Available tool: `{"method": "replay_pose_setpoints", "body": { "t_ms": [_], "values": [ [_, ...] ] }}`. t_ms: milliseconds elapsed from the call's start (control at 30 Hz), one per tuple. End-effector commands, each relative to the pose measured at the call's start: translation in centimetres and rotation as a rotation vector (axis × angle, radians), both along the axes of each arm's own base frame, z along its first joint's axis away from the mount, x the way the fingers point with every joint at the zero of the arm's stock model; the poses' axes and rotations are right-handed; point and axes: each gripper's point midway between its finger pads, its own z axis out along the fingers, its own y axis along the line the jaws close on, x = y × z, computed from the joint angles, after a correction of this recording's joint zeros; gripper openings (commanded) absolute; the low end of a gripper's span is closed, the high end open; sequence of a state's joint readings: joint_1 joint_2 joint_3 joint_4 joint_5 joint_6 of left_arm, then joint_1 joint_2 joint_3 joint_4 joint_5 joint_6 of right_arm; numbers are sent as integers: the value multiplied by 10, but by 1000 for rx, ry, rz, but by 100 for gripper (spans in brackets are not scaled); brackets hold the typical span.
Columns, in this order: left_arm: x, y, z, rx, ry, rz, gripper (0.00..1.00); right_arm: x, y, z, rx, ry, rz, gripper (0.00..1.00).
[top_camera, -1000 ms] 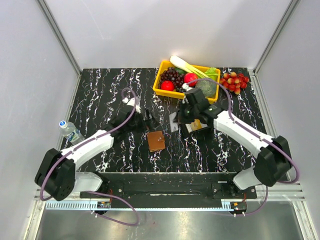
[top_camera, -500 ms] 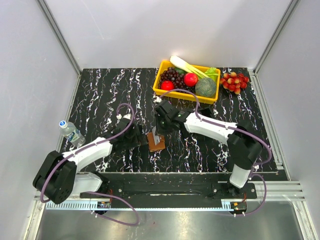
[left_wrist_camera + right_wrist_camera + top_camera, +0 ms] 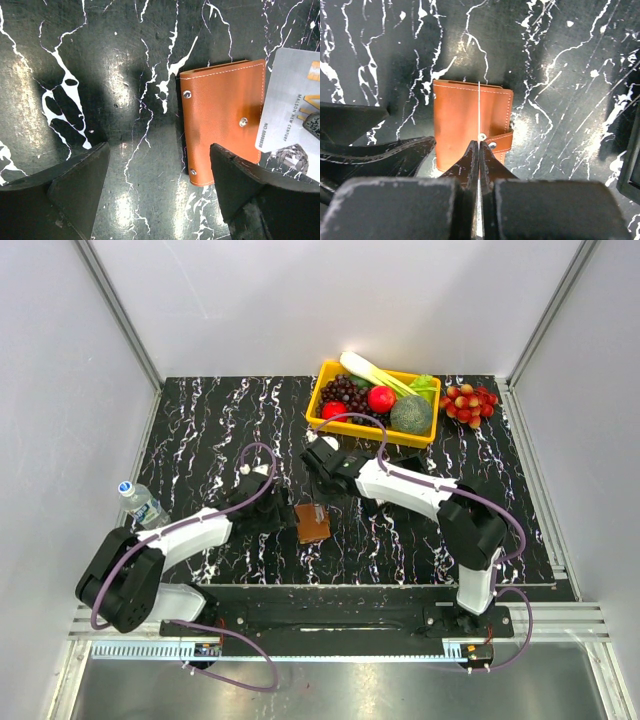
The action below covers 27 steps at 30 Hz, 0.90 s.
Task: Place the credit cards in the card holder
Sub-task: Open the card holder at the center of the board.
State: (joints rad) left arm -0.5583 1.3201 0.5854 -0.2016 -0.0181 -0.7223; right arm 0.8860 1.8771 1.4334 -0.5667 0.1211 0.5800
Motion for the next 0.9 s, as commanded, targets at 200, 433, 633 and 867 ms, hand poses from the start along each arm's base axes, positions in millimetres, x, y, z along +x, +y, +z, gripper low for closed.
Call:
{"method": "replay_pose_setpoints", "body": {
  "t_ms": [200,433,633,867],
  "values": [
    [5,-16,5,-36,-20,-69,77,2,-26,-6,-110,-51,-29,0],
    [2,-22,1,-58,-13,-98,64,-4,-30,-10,-91,-19,-36,0],
    [2,-28,1,-74,-14,-122,60,-8,-29,-17,-3,34,-42,0],
    [1,-44,2,-139,-13,-179,56,-9,-21,-12,179,102,-56,0]
  ]
}}
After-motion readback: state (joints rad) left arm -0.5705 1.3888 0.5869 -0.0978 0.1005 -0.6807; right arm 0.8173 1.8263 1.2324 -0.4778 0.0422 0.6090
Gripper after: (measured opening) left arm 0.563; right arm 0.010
